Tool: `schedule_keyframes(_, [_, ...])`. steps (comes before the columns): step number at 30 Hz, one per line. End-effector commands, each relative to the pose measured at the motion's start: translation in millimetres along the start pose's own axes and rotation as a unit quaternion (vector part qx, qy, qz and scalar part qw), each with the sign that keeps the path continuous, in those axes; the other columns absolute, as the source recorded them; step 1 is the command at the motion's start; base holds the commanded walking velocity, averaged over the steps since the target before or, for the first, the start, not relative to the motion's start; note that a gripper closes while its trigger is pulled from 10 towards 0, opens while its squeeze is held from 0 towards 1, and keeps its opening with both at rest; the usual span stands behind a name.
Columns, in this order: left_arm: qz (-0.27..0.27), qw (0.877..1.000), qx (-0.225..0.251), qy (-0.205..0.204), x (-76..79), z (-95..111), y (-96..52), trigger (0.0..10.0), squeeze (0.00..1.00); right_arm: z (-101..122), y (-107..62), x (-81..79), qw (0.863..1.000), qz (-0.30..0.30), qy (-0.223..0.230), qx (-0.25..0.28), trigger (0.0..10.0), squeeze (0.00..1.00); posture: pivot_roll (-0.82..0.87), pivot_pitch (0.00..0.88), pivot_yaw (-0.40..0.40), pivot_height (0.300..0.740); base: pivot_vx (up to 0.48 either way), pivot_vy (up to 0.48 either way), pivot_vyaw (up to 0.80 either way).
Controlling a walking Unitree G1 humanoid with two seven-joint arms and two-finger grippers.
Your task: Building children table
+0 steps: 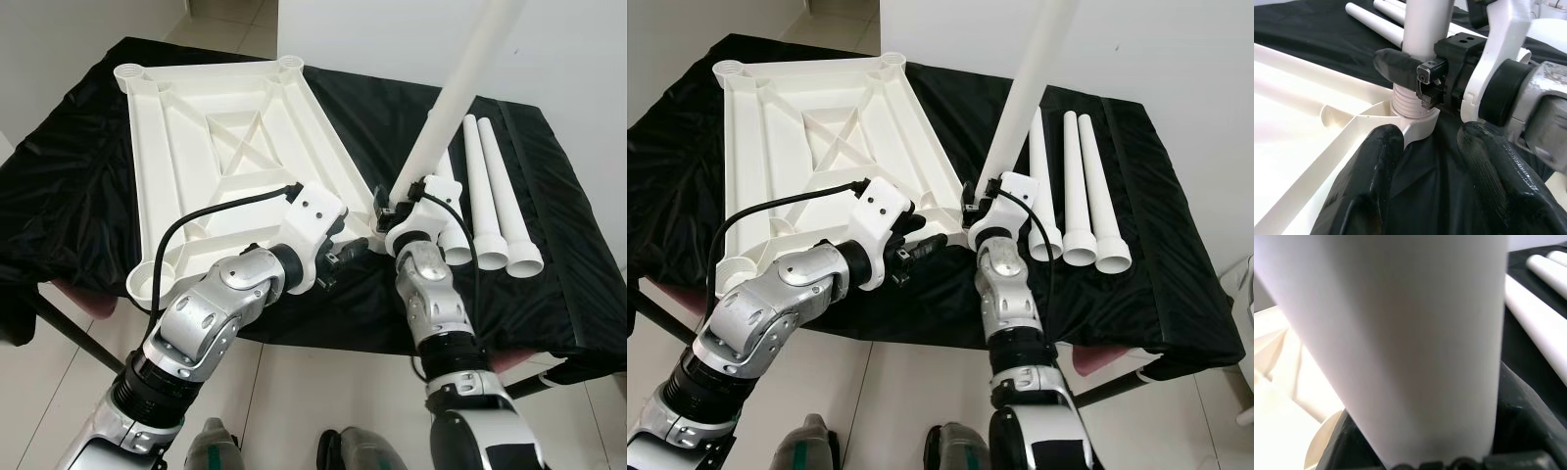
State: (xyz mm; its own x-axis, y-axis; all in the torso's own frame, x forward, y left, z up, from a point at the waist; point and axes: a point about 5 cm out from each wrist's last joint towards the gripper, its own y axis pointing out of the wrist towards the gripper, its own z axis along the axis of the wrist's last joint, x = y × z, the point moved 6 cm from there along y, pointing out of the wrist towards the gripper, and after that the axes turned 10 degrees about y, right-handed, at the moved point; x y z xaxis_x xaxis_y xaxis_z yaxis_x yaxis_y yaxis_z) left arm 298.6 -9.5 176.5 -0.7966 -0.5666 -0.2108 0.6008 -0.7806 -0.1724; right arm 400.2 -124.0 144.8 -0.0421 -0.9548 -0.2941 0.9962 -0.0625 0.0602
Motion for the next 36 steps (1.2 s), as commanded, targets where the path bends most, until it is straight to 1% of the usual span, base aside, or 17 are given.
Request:
schedule_keyframes(1, [-0.031,0.999,0.009,-0.005,9.8,3.4,-1.5,10.0,0.00,-6.4,-3.1,0.3,1.000,-0.006,0.013,-0.013,10.0,0.00,0.01,0.022,-0.058,0.740,0.000,0.000,0.00])
schedule_keyframes(9, [-0.034,0.999,0.010,-0.005,10.5,3.8,-1.1,10.0,0.00,-6.7,-2.5,-2.9,1.000,0.003,0.013,-0.023,10.0,0.00,0.01,0.016,-0.058,0.740,0.000,0.000,0.00])
schedule_keyframes(10, [-0.035,0.999,0.010,-0.004,10.5,4.1,-0.9,10.0,0.00,-7.2,-3.4,-4.4,0.999,0.005,0.017,-0.027,10.0,0.20,0.01,0.012,-0.060,0.740,0.000,0.000,0.00])
schedule_keyframes(11, [-0.035,0.999,0.010,-0.004,10.8,4.1,-0.7,10.0,0.00,-6.9,-4.0,-6.6,0.999,0.012,0.025,-0.028,10.0,1.00,0.01,0.011,-0.061,0.740,0.000,0.000,0.00])
schedule_keyframes(14, [-0.035,0.999,0.011,-0.004,11.2,4.2,-0.5,10.0,0.00,-2.8,-4.8,-5.8,0.999,0.015,0.030,-0.022,10.0,1.00,0.01,0.007,-0.063,0.740,0.000,0.000,0.00])
schedule_keyframes(16, [-0.036,0.999,0.011,-0.004,12.2,4.0,-0.4,10.0,0.00,1.6,-4.9,-9.5,0.998,0.048,0.042,-0.025,10.0,1.00,0.01,0.006,-0.065,0.740,0.000,0.000,0.00])
schedule_keyframes(18, [-0.036,0.999,0.011,-0.004,12.6,4.0,-0.2,10.0,0.00,7.1,-4.6,-9.0,0.997,0.058,0.045,-0.017,10.0,1.00,0.01,0.004,-0.066,0.740,0.000,0.000,0.00])
schedule_keyframes(19, [-0.035,0.999,0.012,-0.005,12.3,4.6,-0.1,10.0,0.00,11.2,-3.0,-7.4,0.996,0.077,0.051,-0.016,10.0,1.00,0.01,0.004,-0.068,0.740,0.000,0.000,0.00])
schedule_keyframes(20, [-0.035,0.999,0.012,-0.005,12.3,4.6,-0.1,10.0,0.00,11.2,-3.0,-7.4,0.996,0.077,0.051,-0.016,10.0,1.00,0.01,0.004,-0.068,0.740,0.000,0.000,0.00])
schedule_keyframes(23, [-0.034,0.999,0.016,-0.008,11.3,6.8,-0.3,10.0,0.00,20.1,2.7,2.3,0.993,0.100,0.058,-0.013,10.0,1.00,0.01,0.005,-0.068,0.740,0.000,0.000,0.00])
schedule_keyframes(25, [-0.033,0.999,0.016,-0.008,11.0,7.4,-0.3,10.0,0.00,24.3,6.9,7.0,0.991,0.124,0.047,-0.020,10.0,1.00,0.01,0.008,-0.070,0.740,0.000,0.000,0.00])
schedule_keyframes(29, [-0.033,0.999,0.016,-0.008,11.1,7.3,-0.4,10.0,0.00,25.5,8.2,6.8,0.988,0.152,0.032,-0.028,10.0,1.00,0.01,0.010,-0.070,0.740,0.000,0.000,0.00])
schedule_keyframes(30, [-0.032,0.999,0.016,-0.008,10.5,7.3,-0.4,10.0,0.00,23.1,8.4,6.7,0.983,0.178,0.013,-0.038,10.0,0.00,0.01,0.015,-0.071,0.740,0.000,0.000,0.00])
schedule_keyframes(31, [-0.032,0.999,0.016,-0.008,10.5,7.3,-0.4,10.0,0.00,23.1,8.4,6.7,0.983,0.178,0.013,-0.038,10.0,0.00,0.01,0.015,-0.071,0.740,0.000,0.000,0.00])
schedule_keyframes(33, [-0.029,0.999,0.018,-0.009,8.9,8.0,-0.5,10.0,0.00,17.3,6.6,7.0,0.972,0.228,-0.019,-0.059,10.0,0.00,0.01,0.018,-0.071,0.740,0.000,0.000,0.00])
schedule_keyframes(35, [-0.029,0.999,0.018,-0.009,8.9,8.0,-0.5,10.0,0.00,17.3,6.6,7.0,0.972,0.228,-0.019,-0.059,10.0,0.00,0.01,0.018,-0.071,0.740,0.000,0.000,0.00])
schedule_keyframes(36, [-0.028,0.999,0.018,-0.009,8.4,8.1,-0.5,10.0,0.00,13.0,4.9,6.7,0.965,0.249,-0.024,-0.074,10.0,0.00,0.01,0.018,-0.071,0.740,0.000,0.000,0.00])
